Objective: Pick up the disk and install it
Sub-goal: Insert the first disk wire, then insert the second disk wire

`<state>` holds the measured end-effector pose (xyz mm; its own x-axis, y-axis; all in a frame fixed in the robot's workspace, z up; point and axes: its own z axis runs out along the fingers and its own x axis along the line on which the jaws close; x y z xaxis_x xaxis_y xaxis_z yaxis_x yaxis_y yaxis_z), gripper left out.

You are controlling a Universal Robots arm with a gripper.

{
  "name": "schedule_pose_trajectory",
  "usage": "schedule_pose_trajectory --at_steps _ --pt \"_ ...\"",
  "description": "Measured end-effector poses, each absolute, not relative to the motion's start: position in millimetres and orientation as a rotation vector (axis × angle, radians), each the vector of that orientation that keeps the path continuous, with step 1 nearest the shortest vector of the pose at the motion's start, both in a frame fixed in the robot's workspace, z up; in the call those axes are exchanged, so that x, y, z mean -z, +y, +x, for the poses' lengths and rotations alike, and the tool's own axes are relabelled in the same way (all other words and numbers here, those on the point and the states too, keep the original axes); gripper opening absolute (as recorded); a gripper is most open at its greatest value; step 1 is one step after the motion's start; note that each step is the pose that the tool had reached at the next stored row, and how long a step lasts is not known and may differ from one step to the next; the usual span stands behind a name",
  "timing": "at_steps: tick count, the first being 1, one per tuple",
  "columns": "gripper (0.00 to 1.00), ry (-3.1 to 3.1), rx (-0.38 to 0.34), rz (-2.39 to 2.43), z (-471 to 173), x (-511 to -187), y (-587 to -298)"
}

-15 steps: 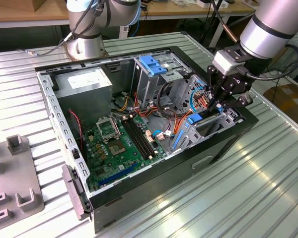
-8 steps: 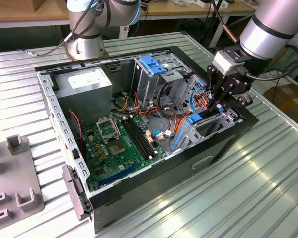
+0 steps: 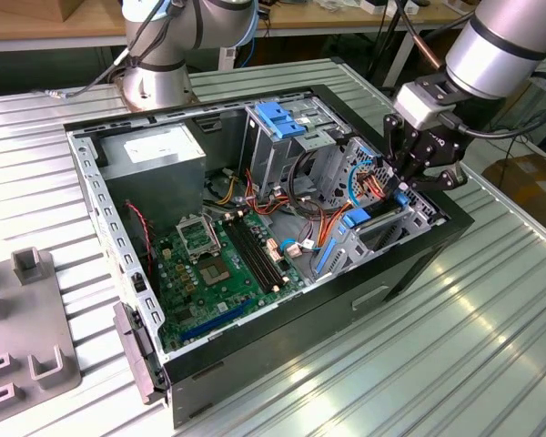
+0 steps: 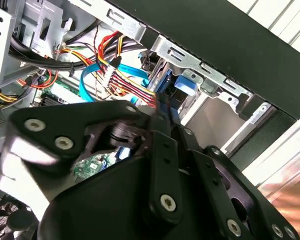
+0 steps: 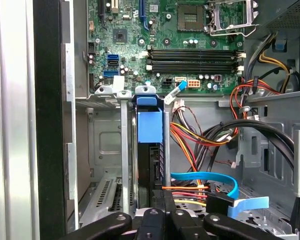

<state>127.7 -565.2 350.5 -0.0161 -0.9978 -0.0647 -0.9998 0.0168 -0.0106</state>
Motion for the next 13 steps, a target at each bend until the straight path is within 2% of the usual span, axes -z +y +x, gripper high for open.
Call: schedule_pose_trajectory --at_steps 1,13 --pt "0.1 2.201 -0.058 -2.165 127.7 -350.6 -565.1" --pt "0.1 2.201 -0.058 -2.165 127.7 -351.7 -565.1"
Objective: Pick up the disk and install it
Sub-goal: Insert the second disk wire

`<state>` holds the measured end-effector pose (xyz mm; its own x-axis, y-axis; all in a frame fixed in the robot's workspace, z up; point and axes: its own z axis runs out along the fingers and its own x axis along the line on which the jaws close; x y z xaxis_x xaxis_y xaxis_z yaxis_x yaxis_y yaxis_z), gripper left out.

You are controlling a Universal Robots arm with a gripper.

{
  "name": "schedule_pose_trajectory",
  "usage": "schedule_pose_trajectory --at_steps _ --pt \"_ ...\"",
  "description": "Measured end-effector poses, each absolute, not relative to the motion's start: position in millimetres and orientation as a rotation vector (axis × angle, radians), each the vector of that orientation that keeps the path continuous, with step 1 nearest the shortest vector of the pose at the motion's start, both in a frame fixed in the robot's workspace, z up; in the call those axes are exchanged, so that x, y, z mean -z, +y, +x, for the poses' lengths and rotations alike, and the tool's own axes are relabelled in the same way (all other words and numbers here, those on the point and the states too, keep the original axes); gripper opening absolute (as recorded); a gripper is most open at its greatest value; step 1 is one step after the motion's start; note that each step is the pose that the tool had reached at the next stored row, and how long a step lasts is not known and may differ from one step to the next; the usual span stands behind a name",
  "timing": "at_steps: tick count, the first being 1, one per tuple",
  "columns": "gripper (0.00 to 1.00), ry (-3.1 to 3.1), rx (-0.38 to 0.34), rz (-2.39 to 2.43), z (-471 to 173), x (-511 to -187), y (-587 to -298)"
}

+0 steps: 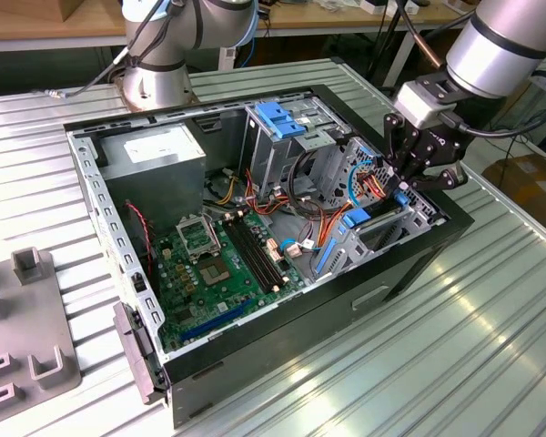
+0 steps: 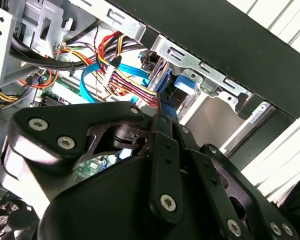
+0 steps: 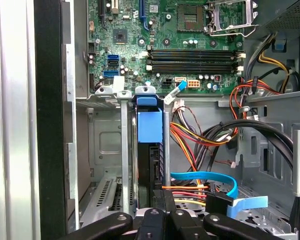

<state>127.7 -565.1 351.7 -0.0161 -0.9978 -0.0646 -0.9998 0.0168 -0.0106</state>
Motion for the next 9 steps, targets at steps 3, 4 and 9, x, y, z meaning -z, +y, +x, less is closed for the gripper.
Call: schedule_pose_trajectory --at_steps 3,4,9 --pt "0.1 2.201 -0.058 -2.165 127.7 -351.8 -565.1" --pt "0.1 2.201 -0.058 -2.165 127.7 -351.9 -565.1" --pt "0.1 2.201 -0.058 -2.165 127.5 -358.7 -565.1"
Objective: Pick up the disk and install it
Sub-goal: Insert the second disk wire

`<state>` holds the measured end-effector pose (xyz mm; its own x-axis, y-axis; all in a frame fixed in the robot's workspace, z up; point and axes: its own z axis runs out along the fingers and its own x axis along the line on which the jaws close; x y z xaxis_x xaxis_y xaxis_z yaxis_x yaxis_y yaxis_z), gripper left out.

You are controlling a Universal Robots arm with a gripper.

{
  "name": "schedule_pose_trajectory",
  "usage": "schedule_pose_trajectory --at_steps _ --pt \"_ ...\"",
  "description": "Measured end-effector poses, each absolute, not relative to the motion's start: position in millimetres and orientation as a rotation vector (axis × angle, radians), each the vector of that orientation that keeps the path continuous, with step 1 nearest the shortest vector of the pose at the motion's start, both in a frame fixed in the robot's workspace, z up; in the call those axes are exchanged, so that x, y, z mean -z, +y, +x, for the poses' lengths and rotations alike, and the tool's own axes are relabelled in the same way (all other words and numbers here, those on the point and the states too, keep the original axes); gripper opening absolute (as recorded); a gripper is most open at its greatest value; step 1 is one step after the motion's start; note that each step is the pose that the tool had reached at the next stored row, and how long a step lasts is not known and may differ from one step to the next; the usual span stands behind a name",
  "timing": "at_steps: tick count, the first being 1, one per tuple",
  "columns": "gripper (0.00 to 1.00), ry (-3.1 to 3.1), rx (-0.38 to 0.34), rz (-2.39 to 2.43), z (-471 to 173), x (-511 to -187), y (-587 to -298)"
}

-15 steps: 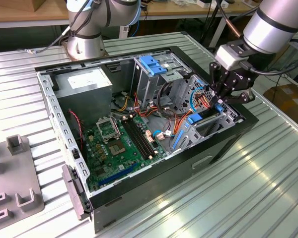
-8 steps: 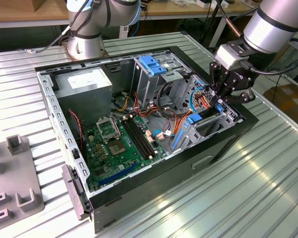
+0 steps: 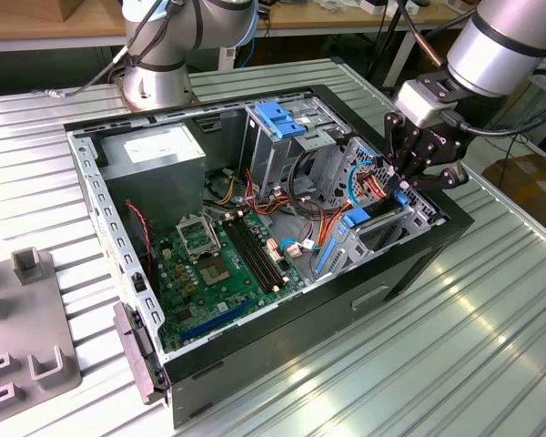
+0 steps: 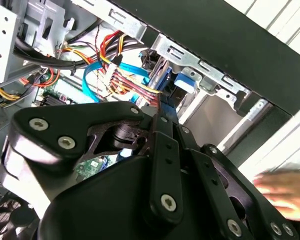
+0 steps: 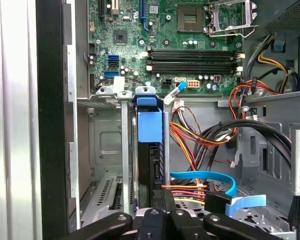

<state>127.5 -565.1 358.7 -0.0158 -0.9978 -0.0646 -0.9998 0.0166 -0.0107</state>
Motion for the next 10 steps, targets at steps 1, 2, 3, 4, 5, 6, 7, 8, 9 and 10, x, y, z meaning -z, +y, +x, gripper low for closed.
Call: schedule_pose_trajectory --at_steps 1,2,3,4,5,6,7,8,9,10 --pt "0.1 2.2 -0.058 -2.166 127 -364 -565" --pt "0.1 2.2 -0.06 -2.168 127 -368 -565" --pt "0.1 2.2 -0.063 -2.17 127 -371 -565" --pt "0.1 2.2 -0.064 -2.172 127 -374 -565" --pt "0.1 2.199 -0.065 -2.174 127 -380 -565" --pt "0.1 2.198 -0.066 -2.175 127 -384 -565" --pt "0.1 2.198 -0.066 -2.175 127 -387 -565" --pt "0.1 2.198 -0.067 -2.176 127 -392 -565" --pt "0.1 2.198 -0.067 -2.176 127 -395 -565" --pt "0.1 2.198 -0.067 -2.177 127 -398 -565"
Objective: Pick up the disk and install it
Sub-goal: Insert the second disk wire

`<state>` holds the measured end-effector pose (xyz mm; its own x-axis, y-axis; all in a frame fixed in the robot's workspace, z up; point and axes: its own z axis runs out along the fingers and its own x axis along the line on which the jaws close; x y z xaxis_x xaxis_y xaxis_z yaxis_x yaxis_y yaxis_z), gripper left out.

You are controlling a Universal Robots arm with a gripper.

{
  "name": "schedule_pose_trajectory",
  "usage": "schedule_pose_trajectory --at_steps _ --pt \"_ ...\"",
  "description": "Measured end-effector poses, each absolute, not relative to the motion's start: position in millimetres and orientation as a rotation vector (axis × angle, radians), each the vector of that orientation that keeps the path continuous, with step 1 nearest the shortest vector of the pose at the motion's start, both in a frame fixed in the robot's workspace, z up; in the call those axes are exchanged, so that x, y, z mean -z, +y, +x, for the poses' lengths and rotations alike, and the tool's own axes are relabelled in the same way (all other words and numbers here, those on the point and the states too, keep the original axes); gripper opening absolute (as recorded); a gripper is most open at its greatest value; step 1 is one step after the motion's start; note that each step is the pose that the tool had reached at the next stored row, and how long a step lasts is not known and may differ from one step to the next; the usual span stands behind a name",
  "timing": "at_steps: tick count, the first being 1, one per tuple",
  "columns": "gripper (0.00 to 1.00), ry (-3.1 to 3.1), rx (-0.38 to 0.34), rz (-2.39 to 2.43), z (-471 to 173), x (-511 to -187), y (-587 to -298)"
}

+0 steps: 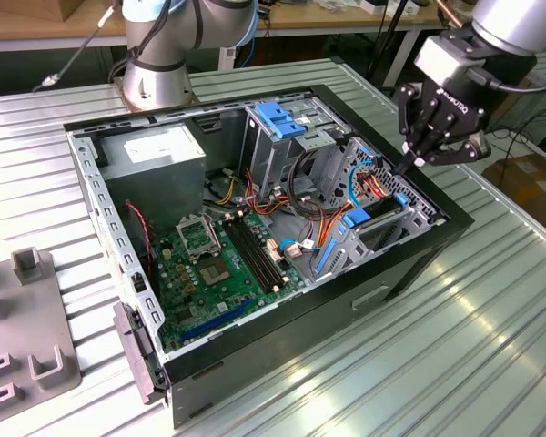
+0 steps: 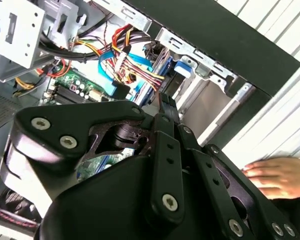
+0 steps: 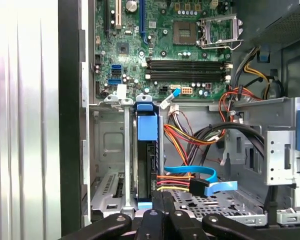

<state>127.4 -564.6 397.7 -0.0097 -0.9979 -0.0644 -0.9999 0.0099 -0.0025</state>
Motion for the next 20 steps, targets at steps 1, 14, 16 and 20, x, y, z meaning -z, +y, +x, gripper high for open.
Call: schedule_pose_trajectory --at_steps 1,14,16,20 --pt "0.1 2.198 -0.068 -2.177 127 -399 -564" --pt "0.1 2.184 -0.016 -2.268 121 -400 -532" --pt "0.1 2.178 -0.015 -2.277 121 -400 -529" --pt "0.1 2.173 -0.008 -2.289 120 -400 -526"
